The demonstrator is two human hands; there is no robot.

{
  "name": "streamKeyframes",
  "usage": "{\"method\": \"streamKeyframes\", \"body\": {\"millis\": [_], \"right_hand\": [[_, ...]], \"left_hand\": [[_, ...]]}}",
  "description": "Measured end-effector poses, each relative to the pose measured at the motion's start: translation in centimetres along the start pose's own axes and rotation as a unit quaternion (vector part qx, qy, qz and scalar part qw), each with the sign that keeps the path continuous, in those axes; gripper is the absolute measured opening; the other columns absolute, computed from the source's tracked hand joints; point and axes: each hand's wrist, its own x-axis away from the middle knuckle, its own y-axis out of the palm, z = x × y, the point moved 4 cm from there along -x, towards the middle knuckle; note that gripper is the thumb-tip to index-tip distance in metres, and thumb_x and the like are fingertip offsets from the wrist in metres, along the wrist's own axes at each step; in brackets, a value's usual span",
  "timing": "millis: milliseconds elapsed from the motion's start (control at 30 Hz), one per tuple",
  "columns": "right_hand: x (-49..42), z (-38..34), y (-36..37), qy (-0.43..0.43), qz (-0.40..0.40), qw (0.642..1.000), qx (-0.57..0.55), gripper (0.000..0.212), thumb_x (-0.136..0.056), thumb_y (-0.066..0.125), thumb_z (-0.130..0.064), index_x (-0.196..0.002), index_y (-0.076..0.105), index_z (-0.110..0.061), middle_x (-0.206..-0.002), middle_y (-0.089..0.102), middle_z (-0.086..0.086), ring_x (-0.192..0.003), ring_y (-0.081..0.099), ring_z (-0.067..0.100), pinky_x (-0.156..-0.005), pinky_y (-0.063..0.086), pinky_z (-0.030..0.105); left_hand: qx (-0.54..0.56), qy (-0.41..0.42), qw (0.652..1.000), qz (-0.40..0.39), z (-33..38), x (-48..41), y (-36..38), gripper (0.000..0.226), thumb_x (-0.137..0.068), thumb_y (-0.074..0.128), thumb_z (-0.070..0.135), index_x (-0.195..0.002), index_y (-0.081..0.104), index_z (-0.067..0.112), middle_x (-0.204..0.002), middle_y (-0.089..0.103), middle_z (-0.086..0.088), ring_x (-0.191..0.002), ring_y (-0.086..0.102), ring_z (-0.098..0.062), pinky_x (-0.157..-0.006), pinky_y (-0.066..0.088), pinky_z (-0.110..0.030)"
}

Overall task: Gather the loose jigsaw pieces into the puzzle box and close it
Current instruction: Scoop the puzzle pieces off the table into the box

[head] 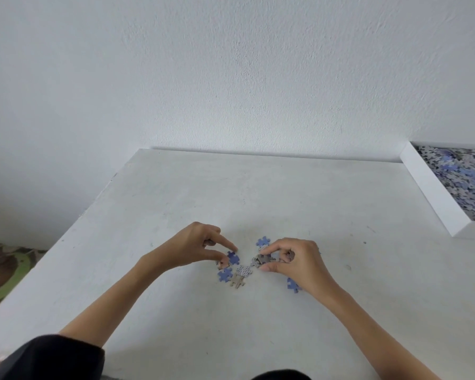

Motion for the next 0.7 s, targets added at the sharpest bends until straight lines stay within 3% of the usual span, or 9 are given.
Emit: {"method": "streamKeyframes", "body": {"millis": [100, 200, 333, 433, 567, 633, 700], "right_hand": [[-0.3, 0.0, -0.2, 0.026, -0.025, 0.999, -0.005, 0.022, -0.058, 0.084, -0.02, -0.073, 0.069, -0.025, -0.045, 0.035, -0.011, -0.046, 0.033, 0.005, -0.05, 0.03, 0.012], [-0.6, 0.2, -0.3, 0.04, -0.036, 0.999, -0.002, 0.025, -0.057, 0.085, -0.023, -0.069, 0.064, -0.031, -0.055, 0.047, -0.009, -0.052, 0.043, 0.004, -0.054, 0.035, 0.011], [-0.8, 0.1, -0.5, 0.06, -0.042, 0.997, -0.02, 0.023, -0.057, 0.086, -0.02, -0.07, 0.067, -0.02, -0.063, 0.062, -0.01, -0.055, 0.052, -0.002, -0.054, 0.038, 0.009], [-0.7, 0.2, -0.5, 0.07, -0.055, 0.995, -0.038, 0.022, -0.06, 0.085, -0.019, -0.072, 0.067, -0.017, -0.053, 0.06, -0.018, -0.045, 0.049, -0.004, -0.048, 0.034, 0.009], [-0.6, 0.5, -0.5, 0.066, -0.05, 0.994, -0.07, 0.02, -0.064, 0.082, -0.021, -0.076, 0.068, -0.015, -0.067, 0.07, -0.001, -0.055, 0.065, 0.008, -0.06, 0.054, 0.028], [-0.7, 0.6, -0.6, 0.062, -0.042, 0.995, -0.068, 0.017, -0.069, 0.079, -0.022, -0.078, 0.067, -0.015, -0.065, 0.07, -0.001, -0.055, 0.064, 0.006, -0.058, 0.051, 0.023], [-0.8, 0.5, -0.7, 0.053, -0.027, 0.997, -0.056, 0.014, -0.071, 0.077, -0.023, -0.078, 0.067, -0.015, -0.063, 0.069, -0.004, -0.05, 0.056, -0.001, -0.054, 0.041, 0.012]], "left_hand": [[-0.007, -0.001, 1.0, 0.023, -0.3, -0.3, 0.3, 0.02, -0.073, 0.076, 0.029, -0.093, 0.073, 0.032, -0.059, 0.039, 0.009, -0.054, 0.032, -0.008, -0.052, 0.025, -0.02], [-0.026, -0.003, 1.0, 0.004, -0.1, -0.8, 0.3, 0.016, -0.072, 0.078, 0.023, -0.083, 0.07, 0.032, -0.062, 0.044, 0.003, -0.055, 0.033, -0.009, -0.053, 0.026, -0.02], [-0.008, -0.029, 0.999, -0.044, 0.2, -1.2, 0.3, 0.021, -0.08, 0.072, 0.021, -0.074, 0.053, 0.029, -0.053, 0.034, 0.011, -0.054, 0.032, -0.006, -0.053, 0.025, -0.016], [0.105, -0.061, 0.991, -0.051, 0.1, -1.0, 0.4, 0.02, -0.094, 0.053, 0.017, -0.078, 0.041, 0.02, -0.054, 0.045, 0.016, -0.058, 0.044, -0.003, -0.055, 0.034, -0.017], [0.299, -0.091, 0.949, -0.035, 0.4, -0.6, 0.3, 0.013, -0.089, 0.047, 0.014, -0.084, 0.036, 0.011, -0.054, 0.034, 0.008, -0.047, 0.021, -0.008, -0.042, 0.019, -0.015], [0.356, -0.087, 0.93, -0.019, 0.6, -0.7, 0.3, 0.007, -0.085, 0.045, 0.015, -0.087, 0.039, 0.012, -0.053, 0.036, 0.005, -0.046, 0.019, -0.01, -0.04, 0.018, -0.015], [0.401, -0.091, 0.911, -0.022, 0.5, -0.8, 0.6, 0.017, -0.085, 0.043, 0.012, -0.101, 0.049, 0.012, -0.052, 0.038, 0.002, -0.044, 0.017, -0.01, -0.039, 0.016, -0.017]]}}
